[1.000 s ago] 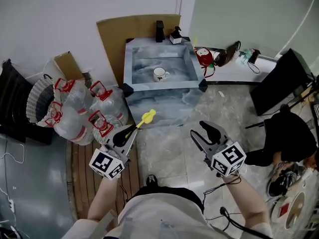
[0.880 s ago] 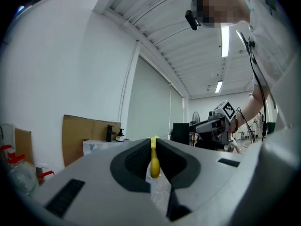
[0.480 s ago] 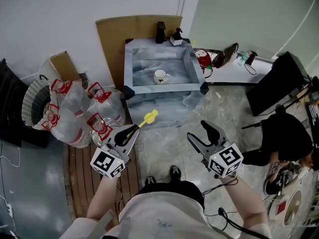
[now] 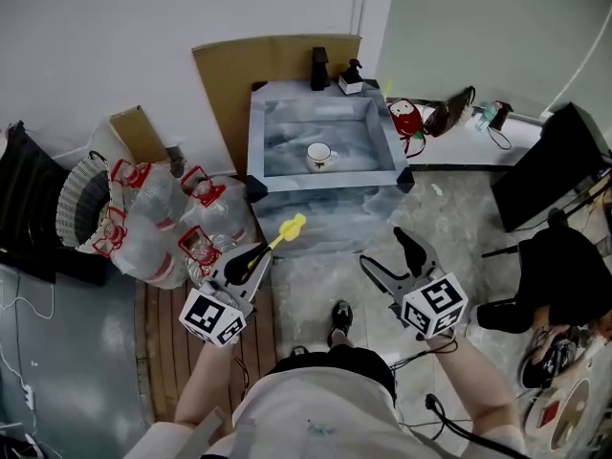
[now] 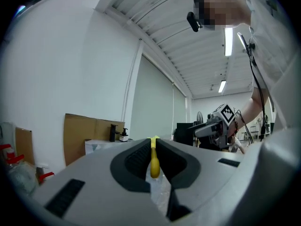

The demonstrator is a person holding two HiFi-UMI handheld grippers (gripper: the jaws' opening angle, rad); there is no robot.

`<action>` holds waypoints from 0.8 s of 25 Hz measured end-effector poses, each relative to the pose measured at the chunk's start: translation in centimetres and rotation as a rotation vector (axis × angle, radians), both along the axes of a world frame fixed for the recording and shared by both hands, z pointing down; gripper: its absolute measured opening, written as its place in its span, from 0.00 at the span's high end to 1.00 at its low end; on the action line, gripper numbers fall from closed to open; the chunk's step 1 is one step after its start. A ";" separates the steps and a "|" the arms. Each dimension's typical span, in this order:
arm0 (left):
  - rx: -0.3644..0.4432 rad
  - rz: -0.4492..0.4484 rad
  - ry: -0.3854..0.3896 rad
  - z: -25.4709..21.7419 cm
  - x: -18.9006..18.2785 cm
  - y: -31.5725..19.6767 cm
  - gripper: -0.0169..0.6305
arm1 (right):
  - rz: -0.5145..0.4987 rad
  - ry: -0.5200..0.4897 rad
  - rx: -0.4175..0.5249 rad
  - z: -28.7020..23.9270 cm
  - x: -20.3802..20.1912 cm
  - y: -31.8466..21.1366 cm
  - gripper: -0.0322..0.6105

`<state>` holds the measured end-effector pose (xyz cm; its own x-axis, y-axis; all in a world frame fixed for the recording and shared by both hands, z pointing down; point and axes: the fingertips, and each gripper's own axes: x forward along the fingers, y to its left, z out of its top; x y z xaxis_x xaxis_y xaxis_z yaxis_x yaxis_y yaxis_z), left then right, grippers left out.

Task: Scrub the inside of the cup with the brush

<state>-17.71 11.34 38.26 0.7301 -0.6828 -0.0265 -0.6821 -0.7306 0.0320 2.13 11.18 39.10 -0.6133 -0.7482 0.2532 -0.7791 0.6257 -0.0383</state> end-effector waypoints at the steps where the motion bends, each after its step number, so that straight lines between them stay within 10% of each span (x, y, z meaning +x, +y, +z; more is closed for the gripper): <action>1: -0.002 -0.008 0.001 -0.1 0.2 -0.5 0.92 | -0.002 -0.007 -0.007 0.2 0.3 -0.7 0.40; 20: -0.050 -0.121 -0.046 0.3 7.6 -12.0 0.92 | -0.101 -0.046 -0.070 1.6 8.1 -14.7 0.40</action>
<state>-10.09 -0.63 38.56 0.6419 -0.7657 0.0415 -0.7668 -0.6410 0.0330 10.23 -3.49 40.74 -0.6968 -0.6636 0.2722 -0.7087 0.6955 -0.1185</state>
